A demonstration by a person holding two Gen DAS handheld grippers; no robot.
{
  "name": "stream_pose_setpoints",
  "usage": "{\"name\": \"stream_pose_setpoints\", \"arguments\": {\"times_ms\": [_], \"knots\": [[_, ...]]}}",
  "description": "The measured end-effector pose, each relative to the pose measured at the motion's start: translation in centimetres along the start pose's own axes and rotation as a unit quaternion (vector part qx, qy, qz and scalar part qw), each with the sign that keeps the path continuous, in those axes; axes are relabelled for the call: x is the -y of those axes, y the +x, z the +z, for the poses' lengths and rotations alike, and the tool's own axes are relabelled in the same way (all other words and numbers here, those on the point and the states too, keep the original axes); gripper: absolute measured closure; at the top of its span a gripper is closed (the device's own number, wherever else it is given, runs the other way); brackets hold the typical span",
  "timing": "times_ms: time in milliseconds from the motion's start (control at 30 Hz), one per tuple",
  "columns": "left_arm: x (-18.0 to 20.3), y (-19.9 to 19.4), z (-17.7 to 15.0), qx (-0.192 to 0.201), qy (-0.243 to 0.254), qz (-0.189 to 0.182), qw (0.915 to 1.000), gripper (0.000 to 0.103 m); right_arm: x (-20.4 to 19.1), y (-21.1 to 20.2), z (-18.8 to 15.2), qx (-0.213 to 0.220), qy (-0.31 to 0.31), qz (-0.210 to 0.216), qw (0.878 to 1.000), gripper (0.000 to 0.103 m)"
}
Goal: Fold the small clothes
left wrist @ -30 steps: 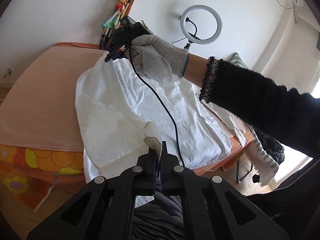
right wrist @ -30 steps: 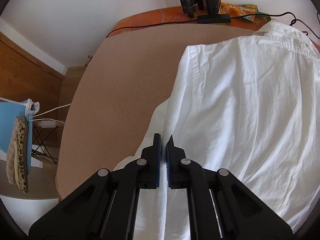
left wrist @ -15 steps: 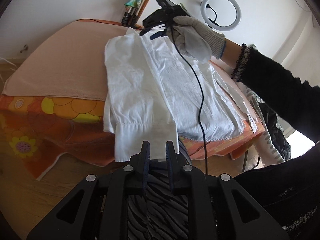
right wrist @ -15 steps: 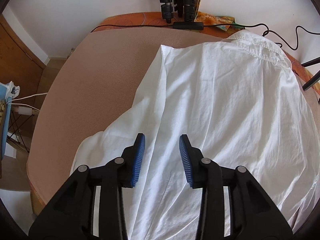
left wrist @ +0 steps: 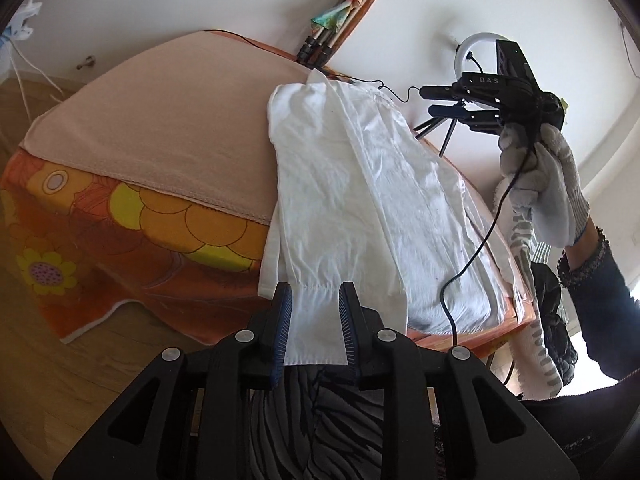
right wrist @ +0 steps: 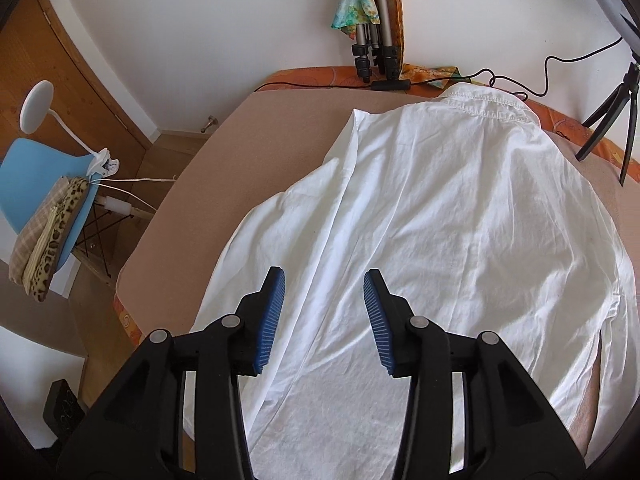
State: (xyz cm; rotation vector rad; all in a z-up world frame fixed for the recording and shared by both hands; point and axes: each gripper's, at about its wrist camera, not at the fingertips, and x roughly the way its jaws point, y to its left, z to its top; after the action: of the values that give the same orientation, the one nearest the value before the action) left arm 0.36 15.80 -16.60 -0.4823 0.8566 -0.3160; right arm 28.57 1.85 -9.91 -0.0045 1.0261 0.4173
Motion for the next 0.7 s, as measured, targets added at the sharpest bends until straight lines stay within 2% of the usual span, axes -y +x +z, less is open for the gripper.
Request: {"name": "stream_pose_setpoints", "arguments": {"times_ms": [67, 100, 167, 233, 267, 500, 633, 700], "knots": [[0.6, -0.1, 0.3, 0.006, 0.011, 0.005, 0.9999, 0.08, 0.4, -2.2, -1.6, 0.022, -0.003, -0.007, 1.0, 0.056], [0.7, -0.2, 0.4, 0.009, 0.015, 0.012, 0.9998, 0.08, 0.6, -3.3, -2.3, 0.033, -0.007, -0.014, 0.999, 0.049], [0.6, 0.0, 0.7, 0.012, 0.006, 0.012, 0.9998, 0.079, 1.2, -5.2, -3.6, 0.056, -0.007, -0.023, 0.998, 0.041], [0.0, 0.3, 0.9, 0.012, -0.009, 0.016, 0.9998, 0.071, 1.8, -6.5, -4.4, 0.069, -0.004, -0.022, 0.997, 0.041], [-0.2, 0.4, 0.8, 0.015, -0.014, 0.021, 0.9996, 0.071, 2.0, -7.0, -4.7, 0.07, -0.002, -0.02, 0.997, 0.041], [-1.0, 1.8, 0.6, 0.012, -0.033, 0.034, 0.9988, 0.071, 0.5, -7.6, -4.7, 0.062, -0.028, 0.003, 0.998, 0.041], [-1.6, 2.4, 0.3, 0.012, -0.046, 0.045, 0.9979, 0.071, -1.8, -5.8, -4.3, 0.034, -0.035, 0.049, 0.998, 0.041], [-1.7, 2.6, 0.3, 0.011, -0.051, 0.038, 0.9979, 0.071, -3.0, -4.9, -4.0, 0.018, -0.038, 0.071, 0.997, 0.041]]}}
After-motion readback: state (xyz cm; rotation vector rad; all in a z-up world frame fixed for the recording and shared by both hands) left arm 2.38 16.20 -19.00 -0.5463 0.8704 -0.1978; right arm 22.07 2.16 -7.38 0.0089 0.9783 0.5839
